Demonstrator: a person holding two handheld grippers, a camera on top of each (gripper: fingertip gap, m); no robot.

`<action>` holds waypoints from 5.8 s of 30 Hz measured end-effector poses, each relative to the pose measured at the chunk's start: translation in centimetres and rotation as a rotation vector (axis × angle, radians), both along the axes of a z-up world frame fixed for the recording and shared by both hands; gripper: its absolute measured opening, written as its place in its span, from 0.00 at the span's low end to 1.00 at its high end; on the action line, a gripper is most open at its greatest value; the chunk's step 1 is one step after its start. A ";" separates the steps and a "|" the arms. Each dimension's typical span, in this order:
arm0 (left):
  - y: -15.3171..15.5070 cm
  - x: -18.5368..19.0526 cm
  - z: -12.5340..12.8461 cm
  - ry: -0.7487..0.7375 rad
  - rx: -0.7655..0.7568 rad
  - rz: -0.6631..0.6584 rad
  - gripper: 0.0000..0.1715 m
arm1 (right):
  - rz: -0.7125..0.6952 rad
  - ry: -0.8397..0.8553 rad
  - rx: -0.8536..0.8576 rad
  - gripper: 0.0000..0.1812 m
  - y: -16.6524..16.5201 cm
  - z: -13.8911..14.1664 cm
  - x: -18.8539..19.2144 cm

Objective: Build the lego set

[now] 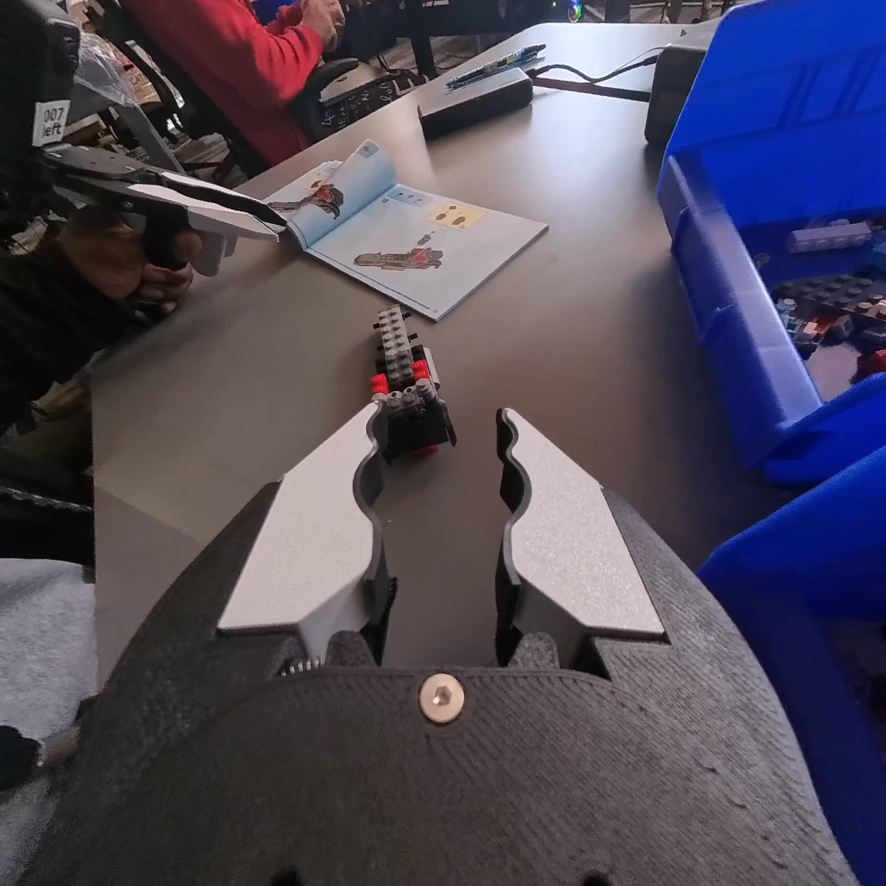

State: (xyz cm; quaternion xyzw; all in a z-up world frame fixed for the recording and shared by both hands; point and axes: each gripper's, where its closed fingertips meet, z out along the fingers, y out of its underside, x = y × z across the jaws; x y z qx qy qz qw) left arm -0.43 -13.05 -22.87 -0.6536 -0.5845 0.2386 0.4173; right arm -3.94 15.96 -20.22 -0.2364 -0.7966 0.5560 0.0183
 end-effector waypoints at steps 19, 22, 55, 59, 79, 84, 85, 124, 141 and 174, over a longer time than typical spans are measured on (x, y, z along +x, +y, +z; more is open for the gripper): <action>0.3 0.0 0.2 0.013 -0.016 -0.012 0.32 | -0.005 -0.080 -0.063 0.25 0.5 0.3 -0.3; 0.4 0.1 0.4 0.027 -0.018 -0.019 0.32 | -0.014 -0.085 -0.061 0.24 0.5 0.2 -0.5; 0.3 1.3 2.6 0.127 0.249 -0.063 0.28 | -0.110 -0.110 0.110 0.24 0.0 -2.3 -2.1; 0.3 1.2 2.5 0.122 0.249 -0.064 0.28 | -0.106 -0.106 0.119 0.24 -0.1 -2.4 -2.1; 0.4 1.0 2.0 0.089 0.216 -0.059 0.27 | -0.095 -0.094 0.034 0.24 0.1 -1.2 -2.0; 1.0 1.1 1.8 0.077 0.185 -0.092 0.27 | -0.099 -0.086 -0.006 0.24 0.3 -0.7 -2.0; 1.2 1.2 1.8 0.077 0.179 -0.103 0.27 | -0.101 -0.088 -0.015 0.24 0.3 -0.6 -2.1; 8.3 -2.9 0.6 0.052 -0.067 -0.049 0.32 | -0.042 -0.119 -0.194 0.28 1.0 1.6 0.1; 26.4 -7.7 13.5 0.172 -0.201 -0.735 0.30 | 0.137 -0.145 -0.202 0.28 -0.3 1.8 3.3; 57.1 -7.9 -2.1 -0.133 -0.787 -1.919 0.03 | 0.254 -0.206 -0.306 0.27 1.2 3.0 6.4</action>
